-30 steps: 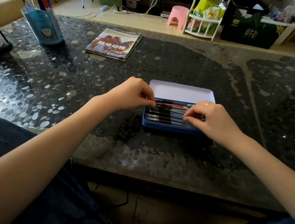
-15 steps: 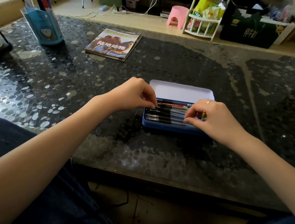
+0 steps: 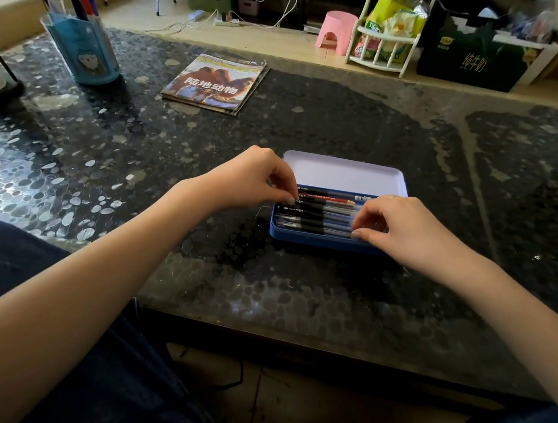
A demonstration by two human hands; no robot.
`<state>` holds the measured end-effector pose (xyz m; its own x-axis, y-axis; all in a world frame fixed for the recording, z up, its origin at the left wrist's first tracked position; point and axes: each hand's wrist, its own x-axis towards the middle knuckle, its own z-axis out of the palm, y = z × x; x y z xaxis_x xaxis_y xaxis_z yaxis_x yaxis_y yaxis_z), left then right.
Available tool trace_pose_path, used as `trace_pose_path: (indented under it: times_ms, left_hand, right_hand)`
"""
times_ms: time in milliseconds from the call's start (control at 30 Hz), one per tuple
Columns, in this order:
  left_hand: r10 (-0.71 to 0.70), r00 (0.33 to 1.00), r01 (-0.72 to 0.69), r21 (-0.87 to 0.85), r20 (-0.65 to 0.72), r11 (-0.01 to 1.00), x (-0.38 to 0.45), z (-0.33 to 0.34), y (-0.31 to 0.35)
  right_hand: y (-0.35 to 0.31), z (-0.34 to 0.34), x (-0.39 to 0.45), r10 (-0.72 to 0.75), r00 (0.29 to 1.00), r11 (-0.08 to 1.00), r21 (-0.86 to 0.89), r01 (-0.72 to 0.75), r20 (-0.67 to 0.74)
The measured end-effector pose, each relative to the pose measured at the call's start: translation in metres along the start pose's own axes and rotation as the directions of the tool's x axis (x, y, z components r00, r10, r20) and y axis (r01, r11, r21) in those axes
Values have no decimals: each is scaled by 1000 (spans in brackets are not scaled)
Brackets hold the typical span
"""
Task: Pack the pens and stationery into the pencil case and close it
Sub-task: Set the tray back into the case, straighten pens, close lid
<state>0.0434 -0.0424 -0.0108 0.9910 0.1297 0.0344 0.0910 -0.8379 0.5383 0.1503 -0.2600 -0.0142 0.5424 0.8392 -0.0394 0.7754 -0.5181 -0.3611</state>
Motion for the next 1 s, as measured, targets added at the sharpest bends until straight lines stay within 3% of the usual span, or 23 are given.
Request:
trace_pose_path:
  times_ms: [733,1000]
  left_hand:
    - [7,999,-8,15,45,1000,1,4,-2]
    - [-22,997,31,-100,80,995,-1,1,-1]
  right_hand:
    - [6,3,8,127,992,960,254,-118,-20]
    - [3,1,5,114,993,961,256,-100,-40]
